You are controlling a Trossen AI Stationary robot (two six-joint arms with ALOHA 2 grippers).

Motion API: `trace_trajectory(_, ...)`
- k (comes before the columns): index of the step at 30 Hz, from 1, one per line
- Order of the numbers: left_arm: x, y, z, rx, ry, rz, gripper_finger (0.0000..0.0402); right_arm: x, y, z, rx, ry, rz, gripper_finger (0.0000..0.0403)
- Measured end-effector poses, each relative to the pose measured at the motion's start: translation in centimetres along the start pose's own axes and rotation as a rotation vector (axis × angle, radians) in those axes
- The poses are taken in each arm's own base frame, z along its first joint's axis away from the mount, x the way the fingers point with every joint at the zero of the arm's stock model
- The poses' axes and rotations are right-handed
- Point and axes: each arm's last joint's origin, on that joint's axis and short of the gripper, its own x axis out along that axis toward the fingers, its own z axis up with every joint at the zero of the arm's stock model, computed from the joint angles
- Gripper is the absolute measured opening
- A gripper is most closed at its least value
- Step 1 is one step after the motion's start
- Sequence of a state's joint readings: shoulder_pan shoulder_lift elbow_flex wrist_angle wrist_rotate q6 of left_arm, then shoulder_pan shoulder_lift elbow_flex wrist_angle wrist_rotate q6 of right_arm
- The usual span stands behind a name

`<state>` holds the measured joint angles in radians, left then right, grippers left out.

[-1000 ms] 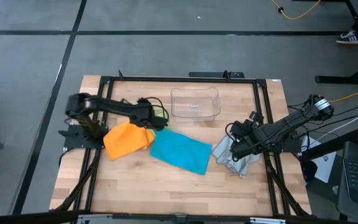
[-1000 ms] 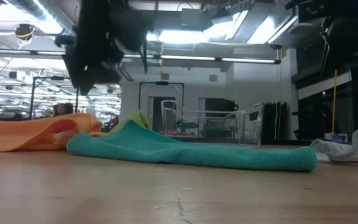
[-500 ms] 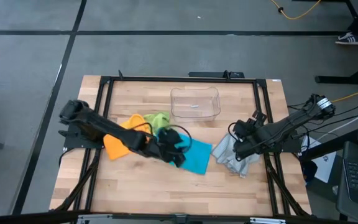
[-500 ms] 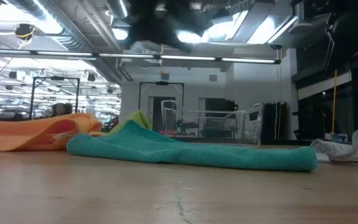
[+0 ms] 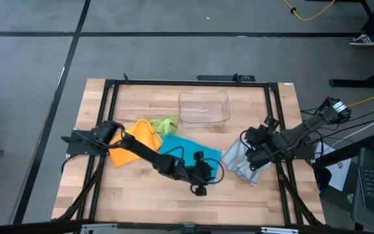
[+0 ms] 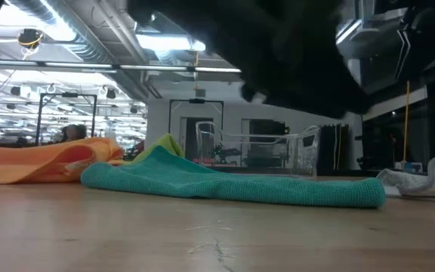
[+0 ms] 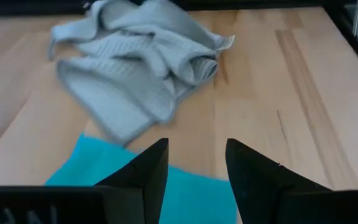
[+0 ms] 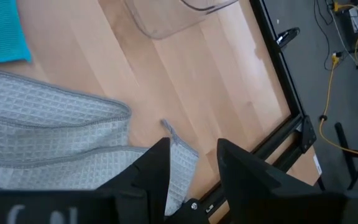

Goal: Fold microfiber towels
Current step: Fold the blue towel

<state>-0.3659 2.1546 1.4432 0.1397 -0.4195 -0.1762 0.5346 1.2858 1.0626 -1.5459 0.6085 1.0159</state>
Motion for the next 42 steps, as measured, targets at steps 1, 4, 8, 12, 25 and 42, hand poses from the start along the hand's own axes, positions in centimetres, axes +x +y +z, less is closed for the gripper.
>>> trace_trajectory(1, 0.5, -0.3, -0.1, 0.025, 0.003, -0.002, 0.0153, 0.0, 0.0, 0.0, 0.000, 0.000, 0.000, 0.0136)
trace_trajectory(4, 1.7, -1.1, -1.0, 0.082, 0.059, -0.012, 0.0153, 0.0, 0.0, 0.0, 0.002, -0.001, 0.000, 0.0136)
trace_trajectory(8, 1.4, -2.1, -0.7, 0.124, 0.126, -0.025, 0.0153, 0.0, 0.1, 0.0, 0.008, -0.004, 0.005, 0.0136)
trace_trajectory(12, 0.7, -3.0, -0.4, 0.170, 0.183, -0.021, 0.0153, 0.0, 0.1, 0.1, 0.011, -0.006, 0.008, 0.0136)
trace_trajectory(25, 1.8, -2.2, -1.7, 0.179, 0.257, -0.037, 0.0153, 0.0, 0.1, 0.1, 0.009, -0.007, 0.008, 0.0136)
trace_trajectory(42, 3.4, -1.3, -3.2, 0.132, 0.292, 0.032, 0.0134, 0.0, 0.3, 0.2, 0.017, -0.015, 0.020, 0.0136)
